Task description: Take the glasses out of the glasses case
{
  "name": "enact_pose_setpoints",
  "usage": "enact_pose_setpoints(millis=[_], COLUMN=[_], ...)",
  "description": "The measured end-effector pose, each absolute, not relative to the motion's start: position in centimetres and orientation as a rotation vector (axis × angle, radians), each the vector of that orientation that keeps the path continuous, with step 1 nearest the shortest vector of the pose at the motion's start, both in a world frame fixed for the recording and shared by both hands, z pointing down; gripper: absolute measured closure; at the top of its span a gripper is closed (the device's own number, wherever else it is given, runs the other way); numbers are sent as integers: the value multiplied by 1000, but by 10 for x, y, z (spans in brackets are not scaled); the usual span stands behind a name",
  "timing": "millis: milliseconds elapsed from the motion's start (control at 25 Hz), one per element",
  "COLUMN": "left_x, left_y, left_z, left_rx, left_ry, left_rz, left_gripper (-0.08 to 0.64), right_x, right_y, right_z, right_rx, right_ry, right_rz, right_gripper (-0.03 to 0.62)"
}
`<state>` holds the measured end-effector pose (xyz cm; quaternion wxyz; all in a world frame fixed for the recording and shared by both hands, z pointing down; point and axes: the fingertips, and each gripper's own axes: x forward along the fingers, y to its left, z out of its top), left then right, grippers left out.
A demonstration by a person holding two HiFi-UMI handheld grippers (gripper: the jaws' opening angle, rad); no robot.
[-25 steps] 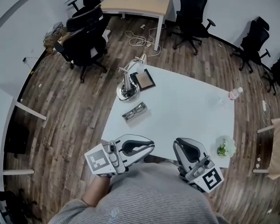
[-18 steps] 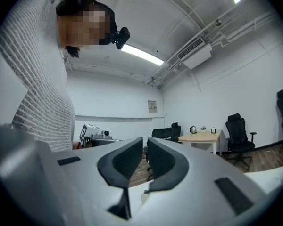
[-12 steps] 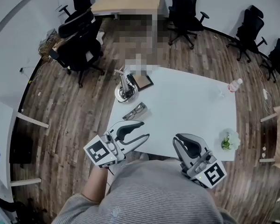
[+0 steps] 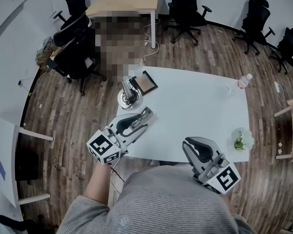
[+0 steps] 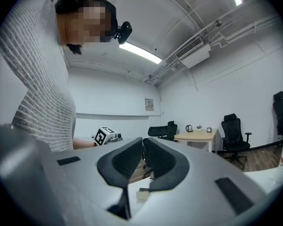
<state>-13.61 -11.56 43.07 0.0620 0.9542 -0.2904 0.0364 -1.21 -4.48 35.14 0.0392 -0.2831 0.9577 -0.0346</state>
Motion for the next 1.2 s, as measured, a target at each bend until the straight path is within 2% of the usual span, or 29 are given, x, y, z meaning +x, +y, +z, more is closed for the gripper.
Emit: enact_pose_setpoints(millis=[1200], left_x=[-156], left_y=[-196], left_z=[595], left_rx=[2646], left_ry=[-842], left_rz=[841], left_gripper=[410], right_x=[12], right_y=[-57], right_z=[365], right_rx=[-1007], right_ry=[2921], right_rz=[-143], right_gripper=[565])
